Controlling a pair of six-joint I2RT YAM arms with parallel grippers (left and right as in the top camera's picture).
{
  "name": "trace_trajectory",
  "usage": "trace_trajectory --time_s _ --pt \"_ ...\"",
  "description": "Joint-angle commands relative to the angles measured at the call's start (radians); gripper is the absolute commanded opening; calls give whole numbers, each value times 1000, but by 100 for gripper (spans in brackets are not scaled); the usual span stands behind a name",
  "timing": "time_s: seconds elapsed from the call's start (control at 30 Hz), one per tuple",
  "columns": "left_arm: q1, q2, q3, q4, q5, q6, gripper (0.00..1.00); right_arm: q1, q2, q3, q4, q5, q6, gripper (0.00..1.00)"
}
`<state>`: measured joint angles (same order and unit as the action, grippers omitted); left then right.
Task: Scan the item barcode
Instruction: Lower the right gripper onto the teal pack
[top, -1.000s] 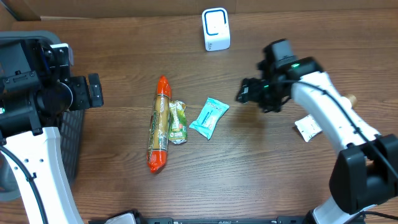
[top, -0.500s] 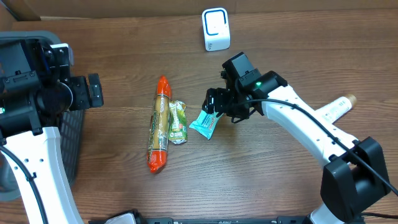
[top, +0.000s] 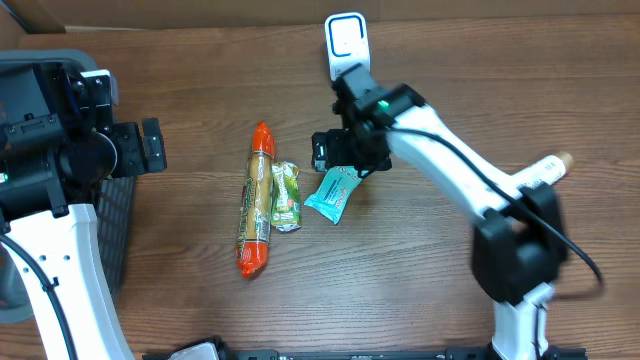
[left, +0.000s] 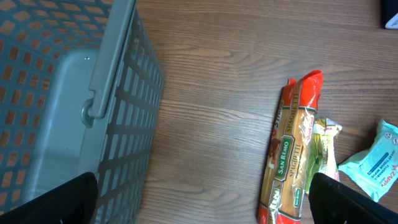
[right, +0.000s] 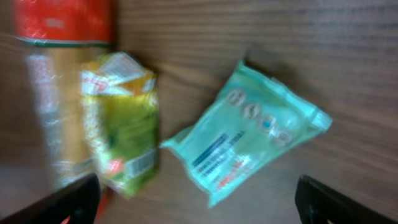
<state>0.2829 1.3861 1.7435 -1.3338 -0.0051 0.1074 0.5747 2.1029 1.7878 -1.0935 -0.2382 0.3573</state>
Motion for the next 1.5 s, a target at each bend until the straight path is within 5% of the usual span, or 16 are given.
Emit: trace_trajectory --time_s 0.0,0.37,0.67,1.1,1.23,1.33,1.47 --pt "-2 0 8 3 -5 16 100 4 113 142 -70 140 -195 100" --pt "-2 0 8 3 -5 16 100 -10 200 156 -53 76 -679 94" --pt "-2 0 8 3 -5 16 100 -12 231 153 -8 52 -804 71" --pt "-2 0 8 3 -5 16 100 -40 232 36 52 8 -826 59" --pt "-2 0 8 3 -5 16 100 -47 232 19 48 1 -806 46" --pt "-2 0 8 3 -5 16 99 -56 232 20 40 2 -782 16" --pt "-2 0 8 3 -5 16 99 -76 232 27 37 53 -671 4"
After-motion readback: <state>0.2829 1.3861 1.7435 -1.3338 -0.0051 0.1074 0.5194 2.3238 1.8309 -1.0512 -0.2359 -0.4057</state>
